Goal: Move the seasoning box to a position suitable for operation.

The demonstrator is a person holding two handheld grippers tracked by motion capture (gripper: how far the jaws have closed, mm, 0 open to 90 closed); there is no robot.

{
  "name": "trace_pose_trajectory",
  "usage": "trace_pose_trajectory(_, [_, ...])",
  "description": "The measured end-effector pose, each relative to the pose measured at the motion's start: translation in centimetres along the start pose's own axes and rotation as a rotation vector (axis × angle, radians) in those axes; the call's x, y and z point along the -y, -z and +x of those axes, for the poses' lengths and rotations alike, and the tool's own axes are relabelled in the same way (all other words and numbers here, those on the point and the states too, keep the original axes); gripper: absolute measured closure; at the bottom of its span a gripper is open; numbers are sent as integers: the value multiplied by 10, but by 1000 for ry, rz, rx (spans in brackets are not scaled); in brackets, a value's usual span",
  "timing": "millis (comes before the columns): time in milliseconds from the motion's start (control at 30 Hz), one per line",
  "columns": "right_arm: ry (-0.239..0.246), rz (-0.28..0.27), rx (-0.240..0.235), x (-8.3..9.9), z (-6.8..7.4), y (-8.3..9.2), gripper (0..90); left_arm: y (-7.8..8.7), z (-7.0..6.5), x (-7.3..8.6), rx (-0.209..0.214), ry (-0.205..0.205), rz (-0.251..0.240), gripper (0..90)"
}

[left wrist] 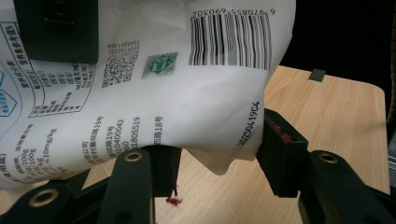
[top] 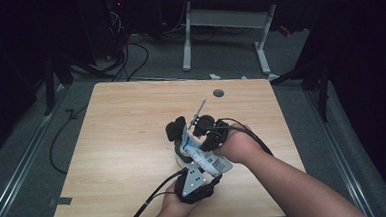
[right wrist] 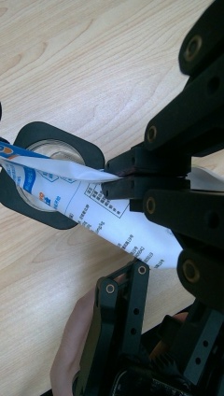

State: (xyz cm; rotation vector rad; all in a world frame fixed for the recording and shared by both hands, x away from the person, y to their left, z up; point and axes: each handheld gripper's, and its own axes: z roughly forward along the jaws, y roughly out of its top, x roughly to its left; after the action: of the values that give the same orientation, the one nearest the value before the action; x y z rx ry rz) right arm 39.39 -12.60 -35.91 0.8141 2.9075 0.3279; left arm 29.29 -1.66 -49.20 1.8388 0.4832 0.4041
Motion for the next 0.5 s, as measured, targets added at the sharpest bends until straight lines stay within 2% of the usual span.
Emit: trace_pose_trajectory(500, [6,-4,0,-2,1,-3,893,0,1,-1,-4,-6,0,538])
